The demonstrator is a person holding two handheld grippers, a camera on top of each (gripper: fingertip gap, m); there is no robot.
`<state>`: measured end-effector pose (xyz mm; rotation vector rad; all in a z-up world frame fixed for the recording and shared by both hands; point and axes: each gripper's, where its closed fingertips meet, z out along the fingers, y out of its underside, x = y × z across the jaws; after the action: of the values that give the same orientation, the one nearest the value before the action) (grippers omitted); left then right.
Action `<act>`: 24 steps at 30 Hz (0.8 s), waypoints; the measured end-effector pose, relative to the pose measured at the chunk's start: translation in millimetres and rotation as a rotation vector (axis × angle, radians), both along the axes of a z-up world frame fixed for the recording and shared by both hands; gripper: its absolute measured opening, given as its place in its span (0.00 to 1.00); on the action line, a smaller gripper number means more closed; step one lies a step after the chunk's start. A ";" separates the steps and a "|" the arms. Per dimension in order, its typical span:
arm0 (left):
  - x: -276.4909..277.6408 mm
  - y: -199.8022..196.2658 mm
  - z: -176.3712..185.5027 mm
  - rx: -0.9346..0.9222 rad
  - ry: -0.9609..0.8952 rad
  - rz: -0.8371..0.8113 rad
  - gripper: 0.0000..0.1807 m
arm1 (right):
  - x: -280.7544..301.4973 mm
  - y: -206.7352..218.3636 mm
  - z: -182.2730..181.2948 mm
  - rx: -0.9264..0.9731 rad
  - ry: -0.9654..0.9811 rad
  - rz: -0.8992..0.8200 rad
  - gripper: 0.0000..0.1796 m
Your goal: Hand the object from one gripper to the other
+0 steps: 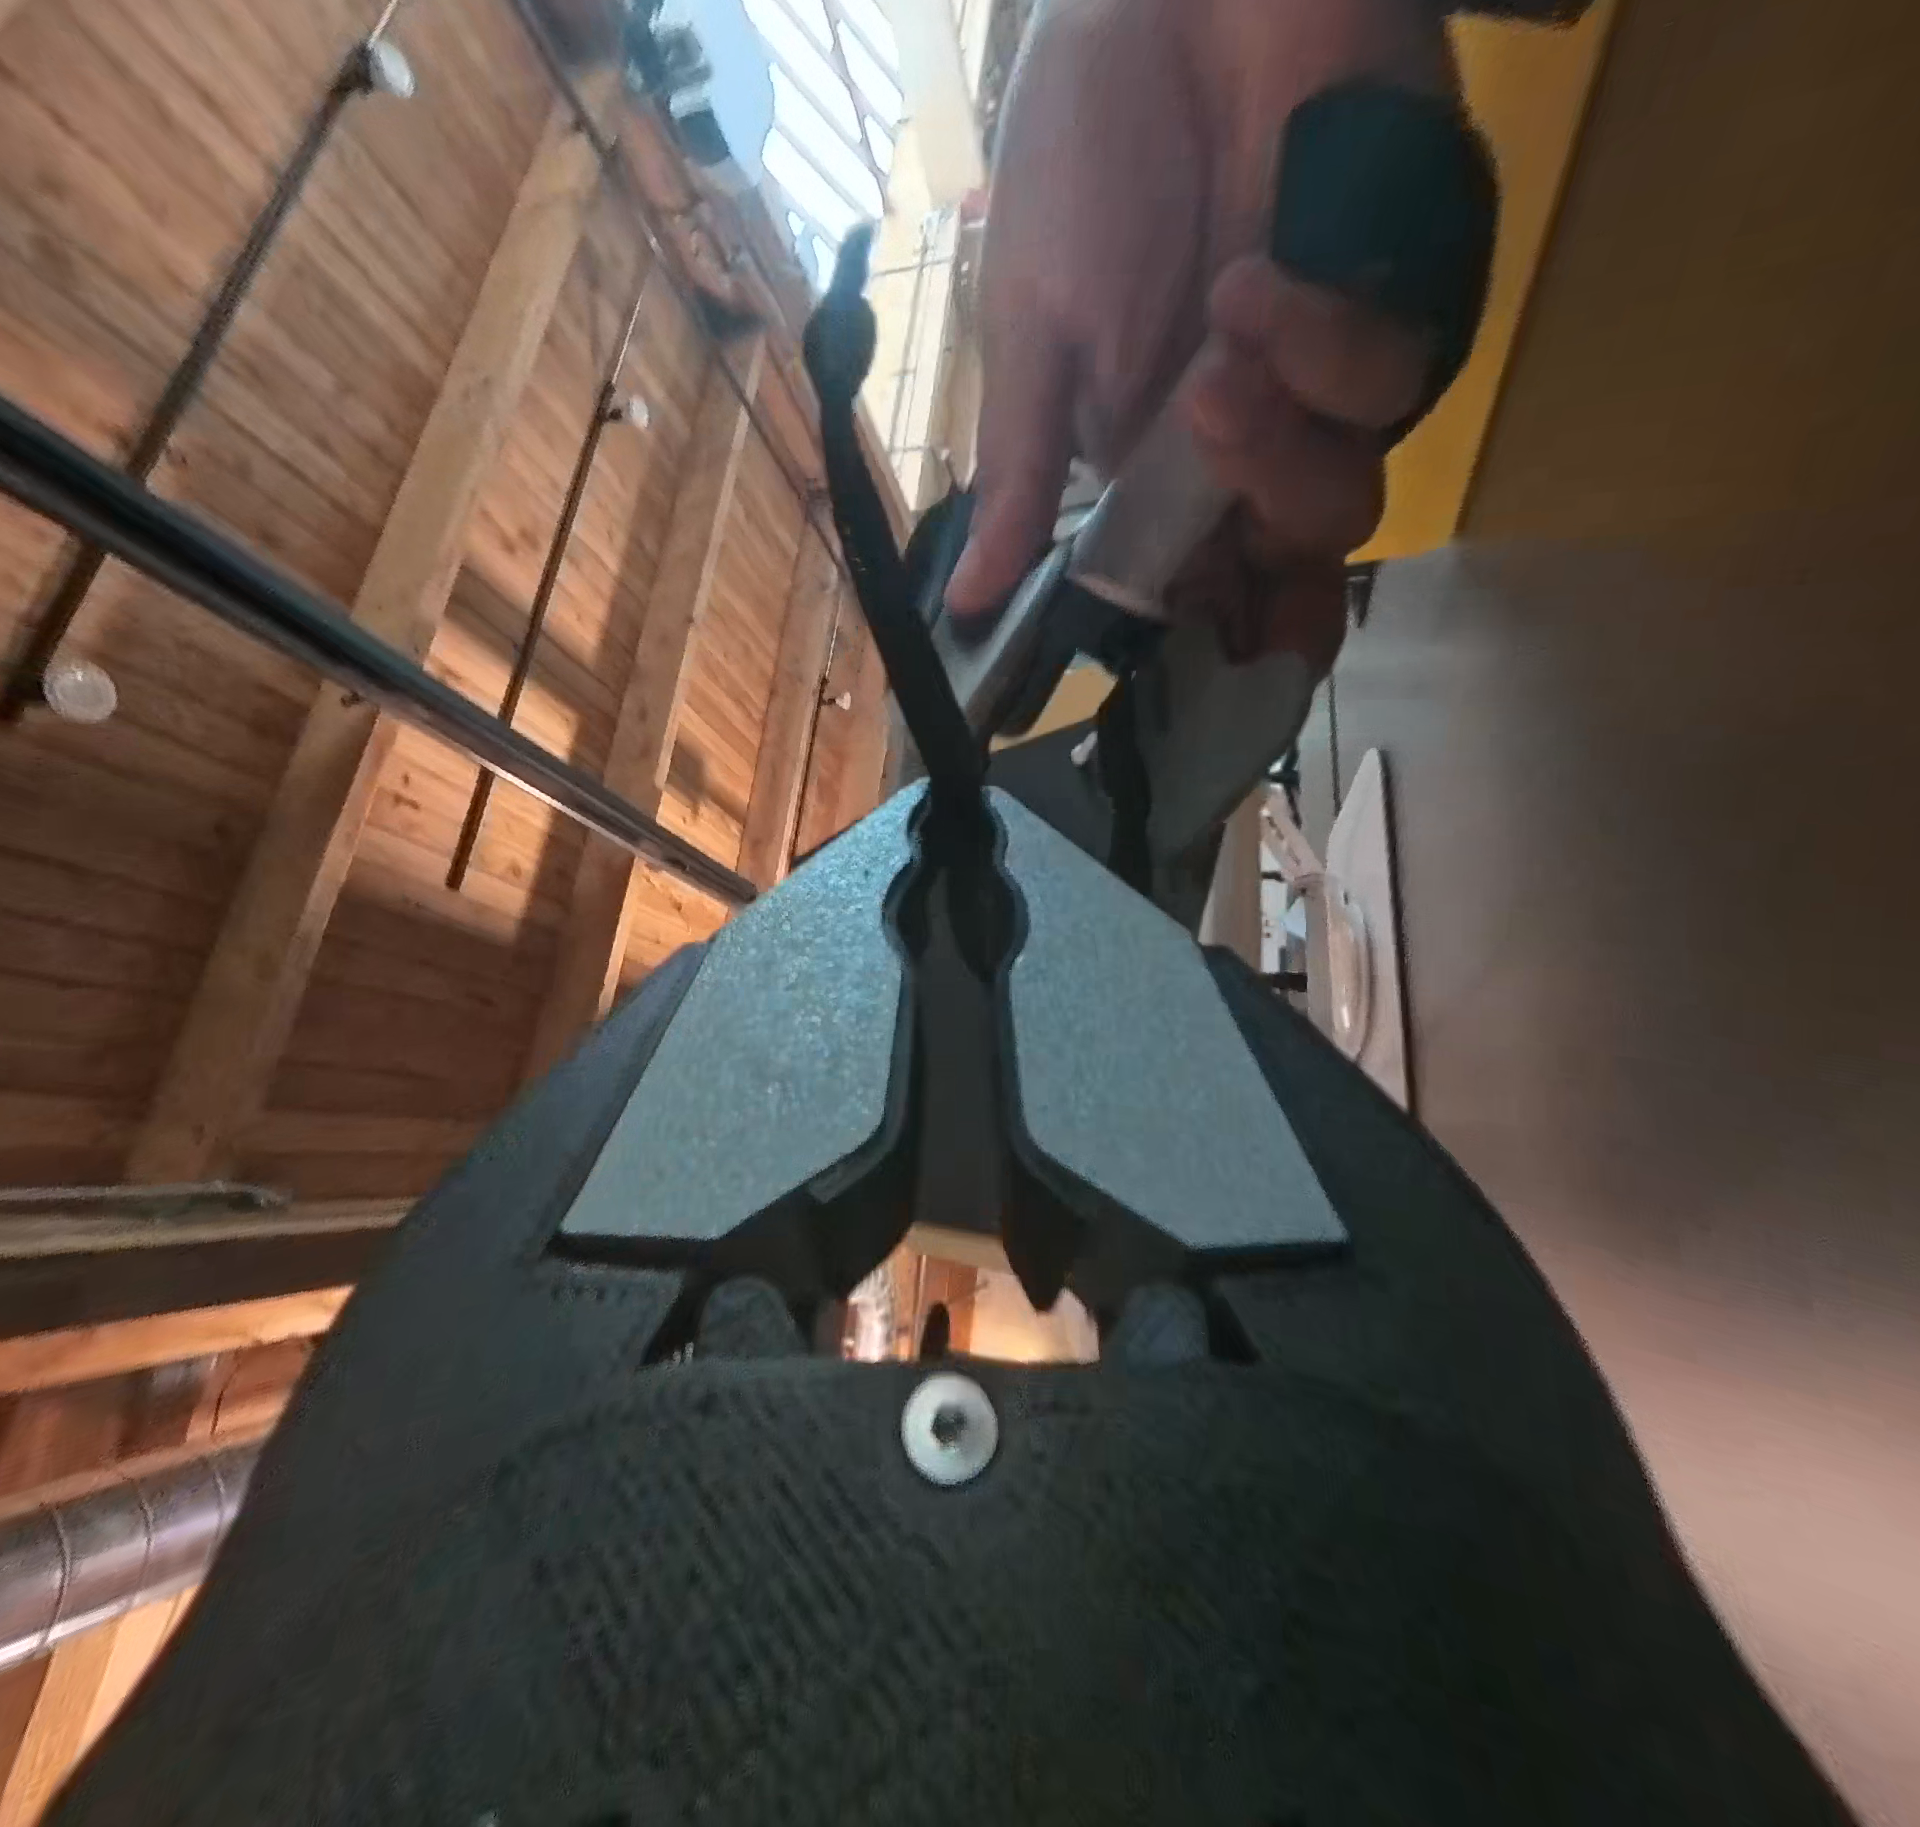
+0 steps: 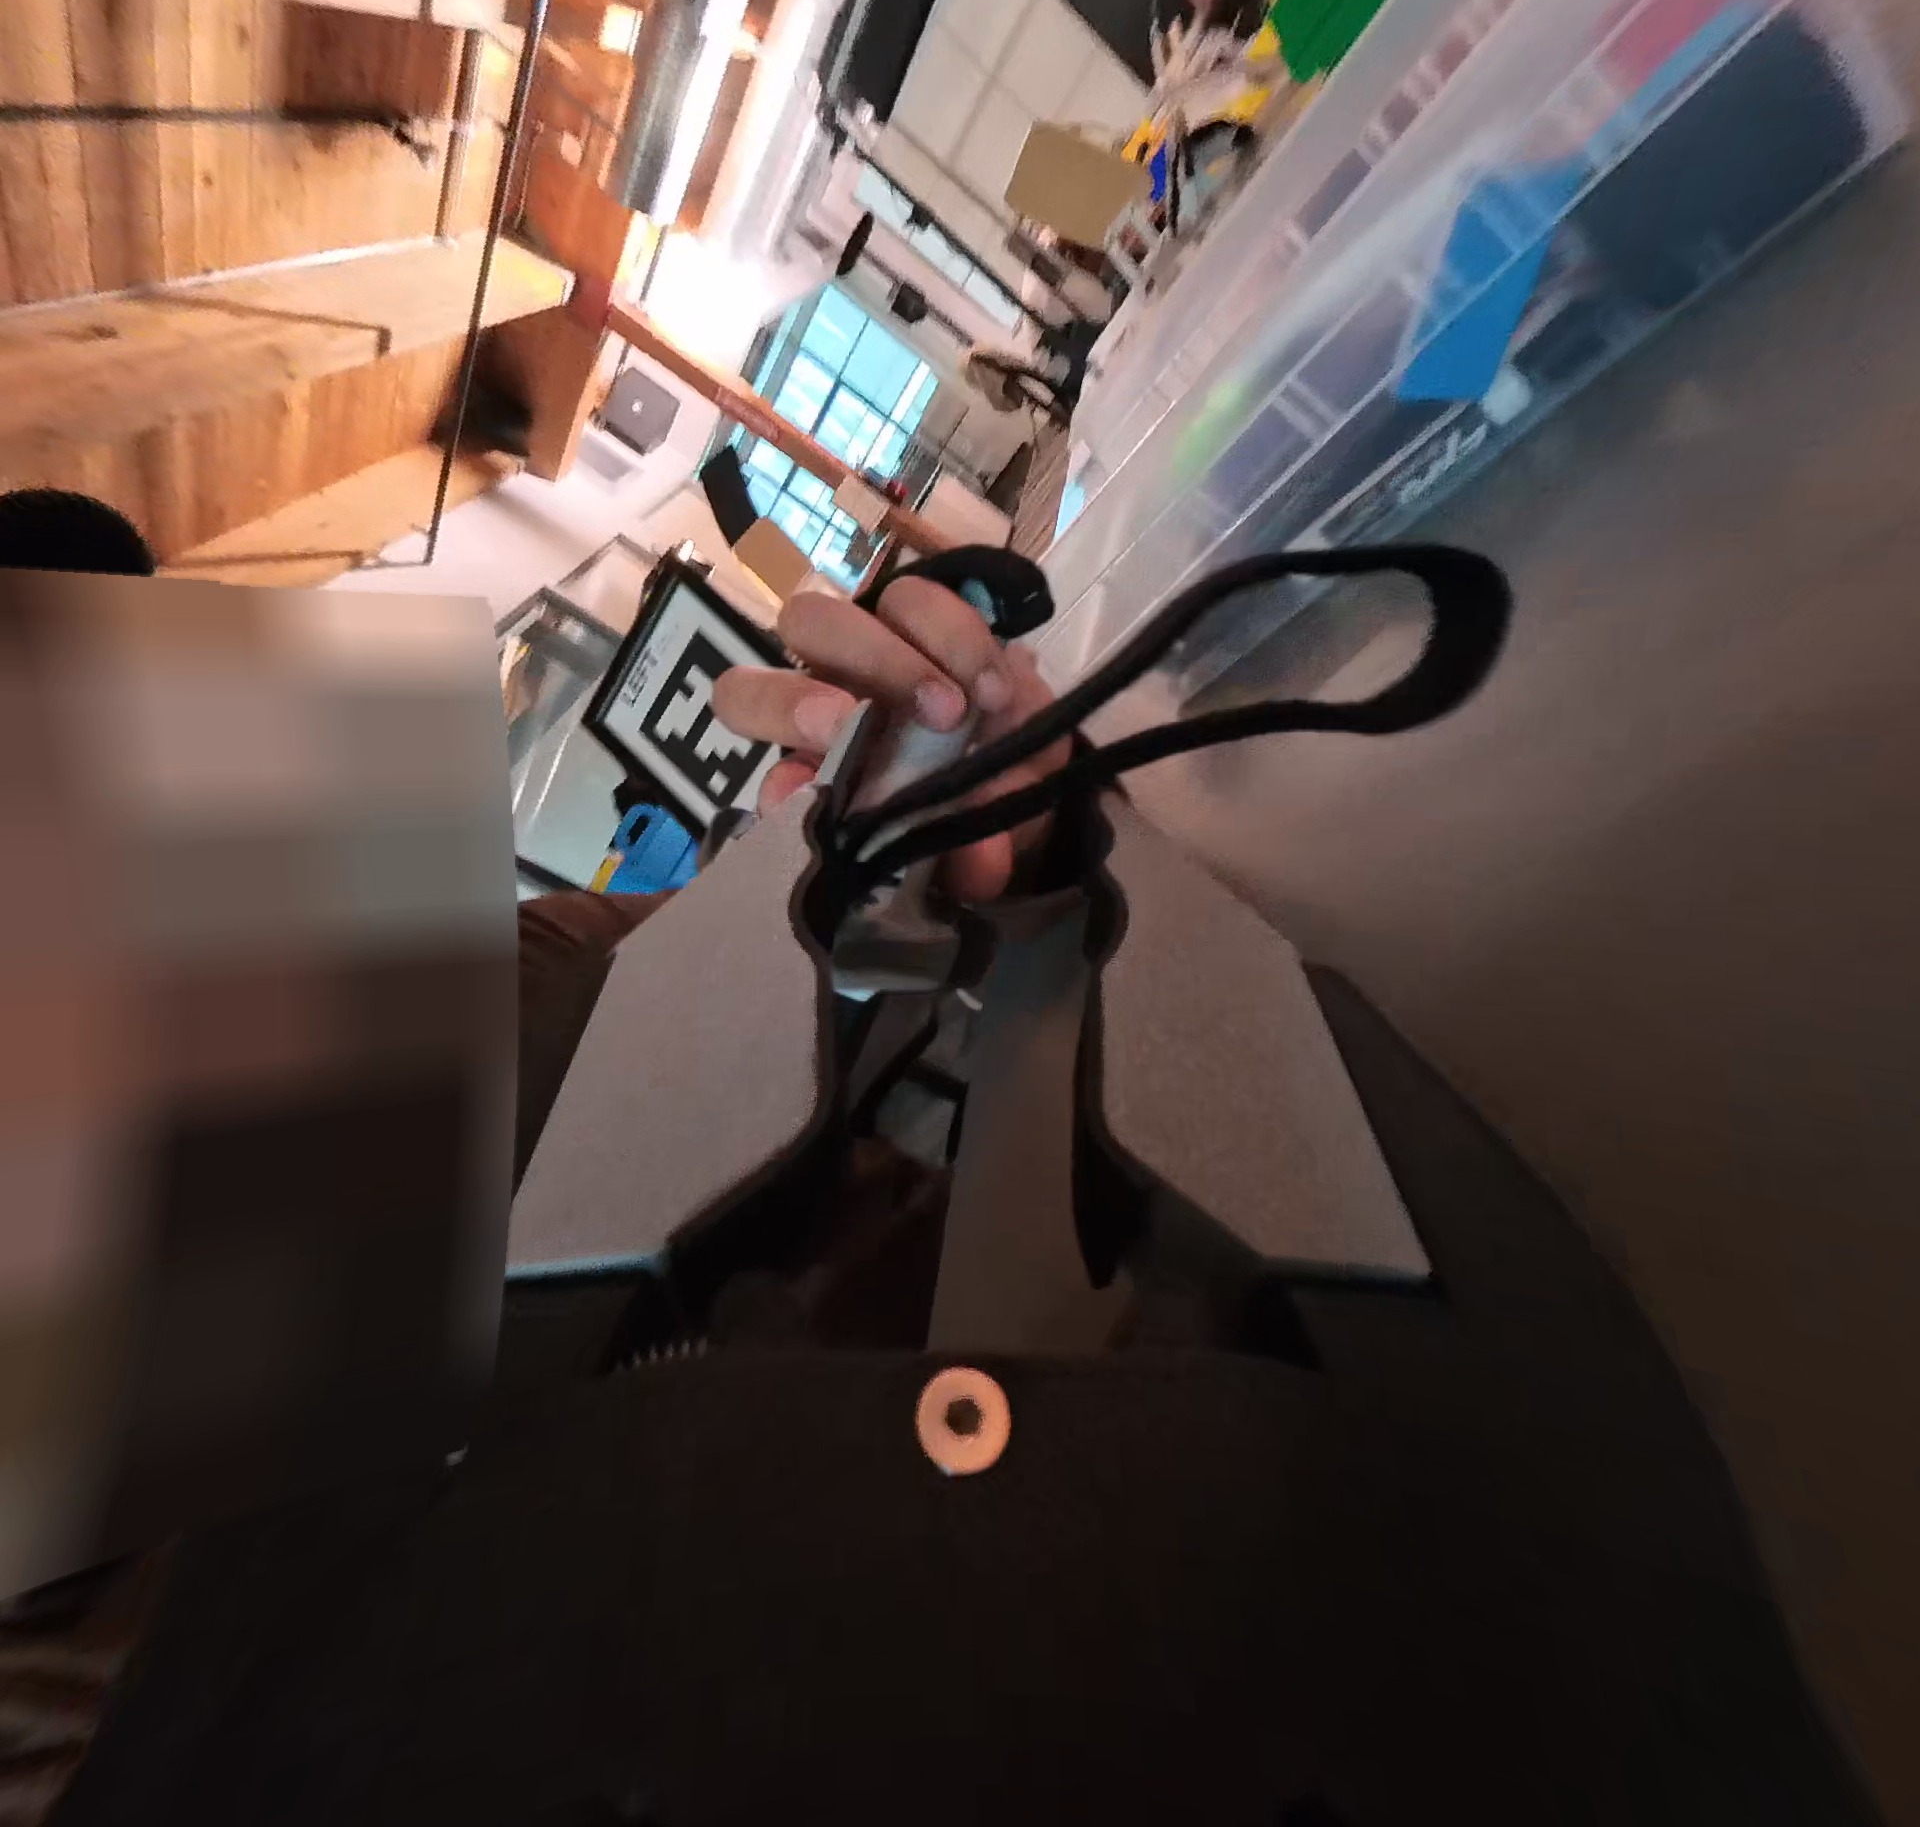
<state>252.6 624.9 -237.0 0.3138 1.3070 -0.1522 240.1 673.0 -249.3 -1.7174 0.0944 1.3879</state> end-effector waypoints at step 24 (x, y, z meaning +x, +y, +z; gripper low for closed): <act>6.1 50.5 25.4 -1.434 0.663 -0.525 0.15 | 10.5 12.1 -5.0 0.381 -1.064 -0.261 0.01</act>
<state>258.7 675.4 -211.6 -0.6977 1.3968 -1.6454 250.5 685.2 -254.4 -1.8102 -0.4872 0.1678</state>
